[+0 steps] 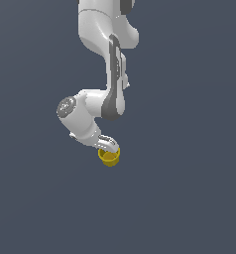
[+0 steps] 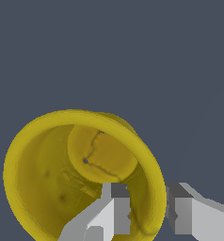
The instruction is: Pick up the object and move it to a goal position.
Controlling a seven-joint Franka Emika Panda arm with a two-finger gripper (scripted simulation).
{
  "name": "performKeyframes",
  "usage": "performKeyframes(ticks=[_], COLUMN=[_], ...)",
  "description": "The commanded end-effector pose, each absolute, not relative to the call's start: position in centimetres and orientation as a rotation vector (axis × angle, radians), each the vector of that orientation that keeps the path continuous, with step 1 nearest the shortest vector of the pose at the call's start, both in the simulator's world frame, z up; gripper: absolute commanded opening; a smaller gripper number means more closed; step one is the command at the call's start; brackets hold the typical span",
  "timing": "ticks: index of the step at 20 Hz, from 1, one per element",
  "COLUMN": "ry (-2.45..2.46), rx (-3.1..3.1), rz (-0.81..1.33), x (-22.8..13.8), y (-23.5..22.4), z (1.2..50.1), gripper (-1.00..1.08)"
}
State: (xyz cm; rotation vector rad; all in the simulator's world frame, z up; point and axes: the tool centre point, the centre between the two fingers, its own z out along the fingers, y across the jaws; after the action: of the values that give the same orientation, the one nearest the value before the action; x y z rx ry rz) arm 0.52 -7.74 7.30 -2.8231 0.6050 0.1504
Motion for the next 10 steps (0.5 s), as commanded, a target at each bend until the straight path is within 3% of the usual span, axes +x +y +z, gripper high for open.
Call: performKeyframes(ticks=[1,10], ry=[0.605,0.605], rx=[-2.823,-2.823], rz=[0.152,0.15], x=[0.5,0.6], y=[-7.7,-7.9], z=[7.2,8.6], gripper=[-1.0,-1.0])
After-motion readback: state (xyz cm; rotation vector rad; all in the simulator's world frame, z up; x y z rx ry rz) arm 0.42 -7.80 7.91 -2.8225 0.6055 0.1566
